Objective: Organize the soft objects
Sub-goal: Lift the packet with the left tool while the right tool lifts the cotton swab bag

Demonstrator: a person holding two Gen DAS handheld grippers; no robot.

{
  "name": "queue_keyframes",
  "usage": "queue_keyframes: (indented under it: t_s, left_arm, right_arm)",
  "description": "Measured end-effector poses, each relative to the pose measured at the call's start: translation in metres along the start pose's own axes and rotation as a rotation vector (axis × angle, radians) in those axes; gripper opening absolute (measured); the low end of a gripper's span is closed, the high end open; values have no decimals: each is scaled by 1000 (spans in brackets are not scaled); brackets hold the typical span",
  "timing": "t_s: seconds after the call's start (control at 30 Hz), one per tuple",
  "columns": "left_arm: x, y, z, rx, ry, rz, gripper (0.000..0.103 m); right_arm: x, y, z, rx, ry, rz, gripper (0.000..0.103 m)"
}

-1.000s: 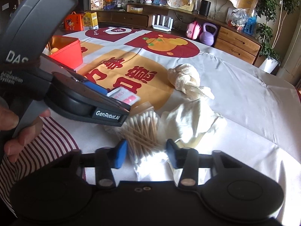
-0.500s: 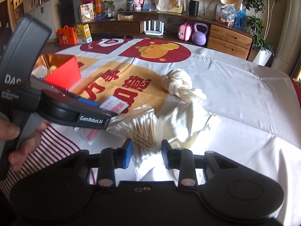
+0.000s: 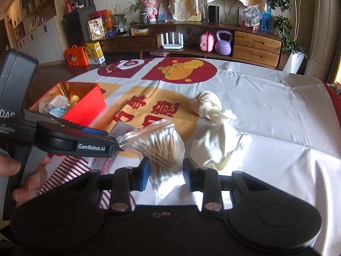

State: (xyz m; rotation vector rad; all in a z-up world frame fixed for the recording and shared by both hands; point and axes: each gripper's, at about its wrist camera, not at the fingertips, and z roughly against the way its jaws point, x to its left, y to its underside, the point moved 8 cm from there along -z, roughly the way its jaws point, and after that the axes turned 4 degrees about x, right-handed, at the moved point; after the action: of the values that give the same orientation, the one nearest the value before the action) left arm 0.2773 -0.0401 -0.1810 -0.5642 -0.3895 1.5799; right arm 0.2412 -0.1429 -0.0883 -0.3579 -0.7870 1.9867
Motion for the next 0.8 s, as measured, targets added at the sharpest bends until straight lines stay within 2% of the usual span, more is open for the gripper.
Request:
queue_keyframes:
  t_s: [0.5,0.8]
  left_arm:
    - [32,6,63,-52,18,63,39]
    - [65,-2,102,-131,-14,106,39]
  right_arm:
    - [42,-17,27,-30,-28,6,32]
    - [79,-35,35,-52,-54,35,32]
